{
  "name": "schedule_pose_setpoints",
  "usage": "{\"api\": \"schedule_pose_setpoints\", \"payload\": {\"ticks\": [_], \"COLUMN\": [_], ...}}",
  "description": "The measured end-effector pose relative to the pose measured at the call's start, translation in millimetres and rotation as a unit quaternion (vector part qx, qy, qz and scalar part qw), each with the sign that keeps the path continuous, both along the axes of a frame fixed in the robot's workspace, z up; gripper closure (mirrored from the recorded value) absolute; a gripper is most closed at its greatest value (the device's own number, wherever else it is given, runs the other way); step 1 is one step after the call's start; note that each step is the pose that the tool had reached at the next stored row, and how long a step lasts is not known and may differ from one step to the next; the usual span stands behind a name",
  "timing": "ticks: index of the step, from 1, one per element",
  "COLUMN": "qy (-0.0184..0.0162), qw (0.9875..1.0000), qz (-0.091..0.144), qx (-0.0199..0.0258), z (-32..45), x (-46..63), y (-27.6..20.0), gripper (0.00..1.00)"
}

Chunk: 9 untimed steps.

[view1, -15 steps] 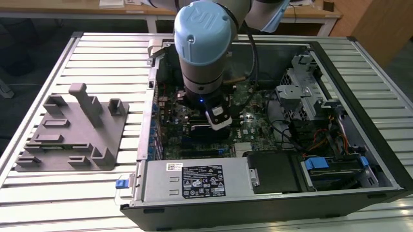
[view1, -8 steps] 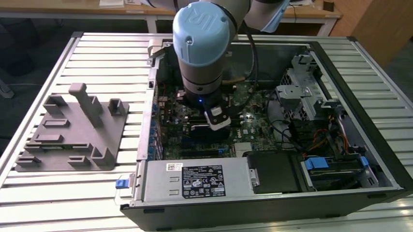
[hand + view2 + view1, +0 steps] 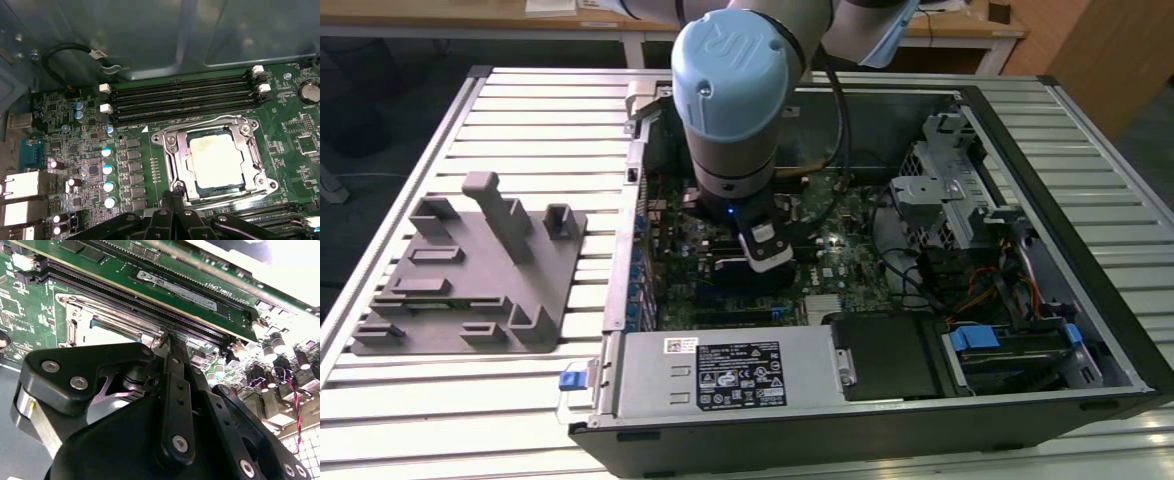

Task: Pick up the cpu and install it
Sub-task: 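Install the second cpu locking lever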

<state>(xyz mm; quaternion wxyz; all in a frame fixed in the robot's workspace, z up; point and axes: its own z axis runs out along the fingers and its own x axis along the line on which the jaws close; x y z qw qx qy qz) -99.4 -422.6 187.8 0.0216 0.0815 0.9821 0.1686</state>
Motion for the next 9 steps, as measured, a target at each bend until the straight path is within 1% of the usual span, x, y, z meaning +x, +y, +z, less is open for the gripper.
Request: {"api": "schedule_pose_setpoints", "payload": {"ticks": [7, 9], "qy": [-0.0001, 0.0], "qw": [1.0, 1.0], "qz": [-0.001, -0.002], "qx": [0.0, -0.0027], "z": [0.6, 1.6], "x": [-1.2, -1.2], "y": [0.0, 0.1], "gripper": [0.89, 0.89]}}
